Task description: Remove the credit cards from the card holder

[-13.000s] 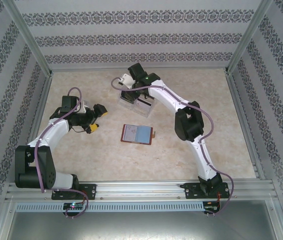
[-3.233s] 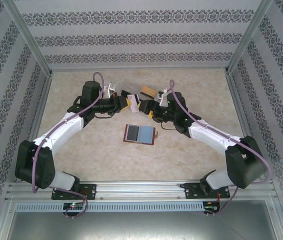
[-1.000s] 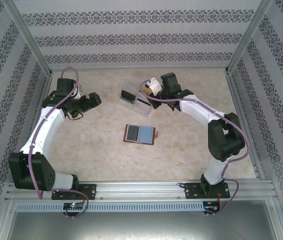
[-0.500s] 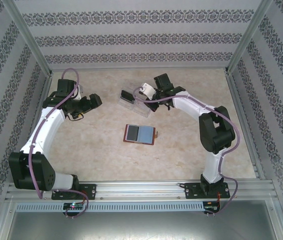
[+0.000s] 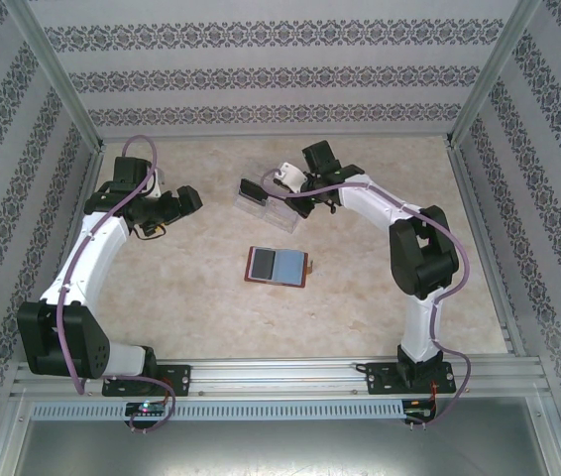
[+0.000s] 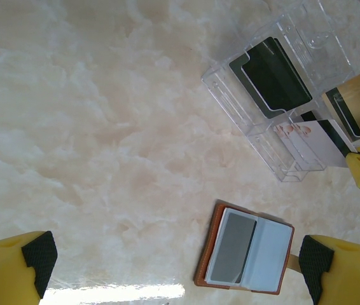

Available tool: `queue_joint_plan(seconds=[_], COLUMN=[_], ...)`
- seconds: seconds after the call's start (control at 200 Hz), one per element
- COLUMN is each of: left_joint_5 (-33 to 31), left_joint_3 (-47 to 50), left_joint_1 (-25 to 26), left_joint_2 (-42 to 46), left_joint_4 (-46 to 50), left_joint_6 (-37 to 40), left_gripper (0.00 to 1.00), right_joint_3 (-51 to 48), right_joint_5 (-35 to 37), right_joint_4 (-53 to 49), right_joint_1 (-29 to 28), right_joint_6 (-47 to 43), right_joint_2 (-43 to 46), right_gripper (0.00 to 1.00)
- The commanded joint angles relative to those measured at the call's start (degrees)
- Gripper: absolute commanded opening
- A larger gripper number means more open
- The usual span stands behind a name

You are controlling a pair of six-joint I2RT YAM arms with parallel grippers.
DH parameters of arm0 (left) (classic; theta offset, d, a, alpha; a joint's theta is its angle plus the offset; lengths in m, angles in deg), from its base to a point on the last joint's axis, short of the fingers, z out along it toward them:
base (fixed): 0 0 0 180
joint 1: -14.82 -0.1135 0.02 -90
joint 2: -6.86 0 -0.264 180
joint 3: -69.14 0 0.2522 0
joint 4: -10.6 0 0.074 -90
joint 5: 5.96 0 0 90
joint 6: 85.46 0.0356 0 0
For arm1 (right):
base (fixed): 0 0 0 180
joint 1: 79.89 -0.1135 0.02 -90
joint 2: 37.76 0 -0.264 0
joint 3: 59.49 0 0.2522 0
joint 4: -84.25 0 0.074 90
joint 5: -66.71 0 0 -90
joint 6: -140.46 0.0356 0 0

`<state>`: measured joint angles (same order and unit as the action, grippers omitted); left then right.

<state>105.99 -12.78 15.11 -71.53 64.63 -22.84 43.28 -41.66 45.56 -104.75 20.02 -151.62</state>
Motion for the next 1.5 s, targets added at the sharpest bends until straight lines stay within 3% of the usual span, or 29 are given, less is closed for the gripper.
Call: queue_joint_plan(seconds=[0.0,0.465,0.589,0.879,1.029,1.129,1.254,1.339,1.499], left_joint_5=[-0.71,0.15,0.20,0.43,0.70,1.19,2.42,3.98,4.97], left_joint_3=[0.31,0.57,0.56,0.39,0.36,0.65,0.97,1.61,2.69], left_joint_1=[-0.42,-0.39,-0.39,-0.44,-0.38,-0.39,-0.38,-0.41,-0.38], left_joint_2=[0.42,0.26,0.26,-0.07,0.13,0.11,0.16,0.32,0.70], left_joint_4=[0.86,0.68,0.55,0.78,0.68,0.51,-0.13,-1.16,-2.13], left_joint_6=[1.25,1.16,1.27,1.39,1.45,1.35,1.12,0.92,0.11], left_gripper=[0.99,1.00,1.00,0.99,0.99,0.99,0.99,1.00,1.00], right_joint_3=[1.25,2.29,2.28,1.76,0.28,-1.00,-3.11,-5.19,-13.62], right_joint_5=[1.25,-0.80,-1.26,1.77,2.40,6.46,13.92,14.77,16.13], right_joint_4=[-0.65,0.09,-0.38,0.83,1.79,2.21,1.18,-0.92,0.39], right_joint_1=[0.74,1.39,1.24,0.38,0.08,-0.90,-2.49,-4.21,-8.61], right_joint_6=[-0.67,2.96,2.50,2.85,6.38,14.18,31.49,42.22,58.69], right_joint_2=[-0.57,-1.44,-2.10,-0.49,3.55,7.15,10.92,12.81,17.35], right_gripper=[0.00,0.00,0.05,0.28,0.30,0.30,0.33,0.36,0.52])
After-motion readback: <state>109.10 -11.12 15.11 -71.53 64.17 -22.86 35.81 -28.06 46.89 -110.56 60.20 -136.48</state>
